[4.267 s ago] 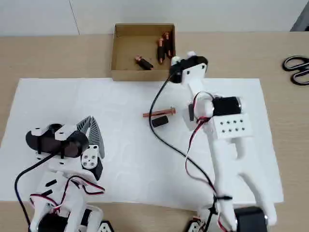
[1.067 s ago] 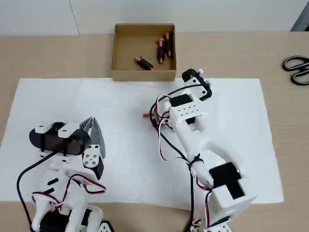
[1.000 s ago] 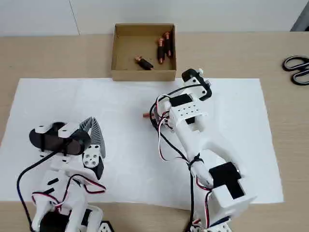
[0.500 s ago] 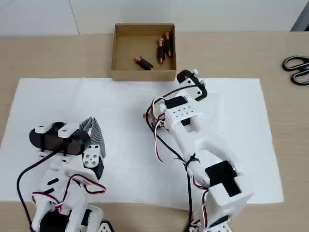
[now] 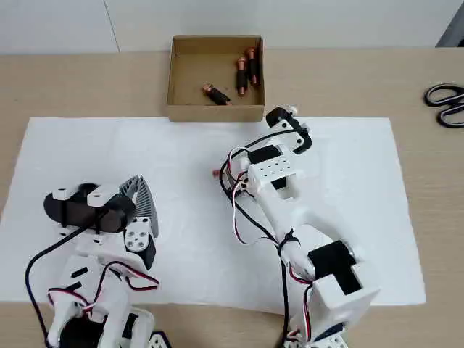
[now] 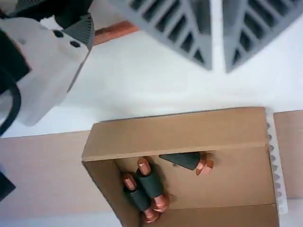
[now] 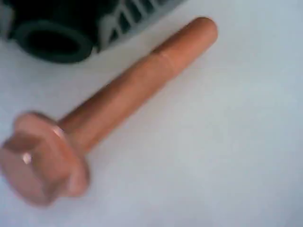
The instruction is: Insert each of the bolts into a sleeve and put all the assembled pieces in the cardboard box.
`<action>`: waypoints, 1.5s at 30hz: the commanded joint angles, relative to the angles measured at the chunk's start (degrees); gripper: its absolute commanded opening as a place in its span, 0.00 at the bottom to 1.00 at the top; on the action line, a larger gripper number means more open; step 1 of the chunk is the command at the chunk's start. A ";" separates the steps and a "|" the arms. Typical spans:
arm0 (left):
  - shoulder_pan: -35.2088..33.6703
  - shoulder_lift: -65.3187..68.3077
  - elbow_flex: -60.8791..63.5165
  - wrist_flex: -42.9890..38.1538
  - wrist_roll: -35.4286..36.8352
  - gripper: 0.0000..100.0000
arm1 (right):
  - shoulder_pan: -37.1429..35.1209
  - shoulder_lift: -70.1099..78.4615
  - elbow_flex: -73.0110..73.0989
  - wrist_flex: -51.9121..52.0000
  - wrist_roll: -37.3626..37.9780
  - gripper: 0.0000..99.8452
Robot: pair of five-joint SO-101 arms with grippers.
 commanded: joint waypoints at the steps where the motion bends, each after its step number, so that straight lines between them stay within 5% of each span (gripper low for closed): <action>1: -0.09 -0.09 -0.22 -0.26 0.26 0.01 | -0.04 -0.13 -0.44 2.33 -0.18 0.00; 14: -0.09 -0.09 -0.31 -0.26 0.26 0.01 | 14.99 -0.40 -0.88 15.78 -0.18 0.00; 27: -0.09 -0.09 -0.40 -0.26 0.26 0.01 | 16.66 -12.79 -22.59 30.11 8.00 0.00; 36: -0.09 -0.09 -0.48 -0.26 0.26 0.01 | 11.03 -25.45 -25.14 32.31 20.48 0.00; 41: -0.09 -0.09 -0.57 -0.26 0.26 0.01 | 1.80 -33.98 -24.97 38.90 40.62 0.00; 45: 0.00 -0.09 -1.19 -0.26 0.26 0.01 | -0.04 -40.13 -24.79 41.01 47.12 0.00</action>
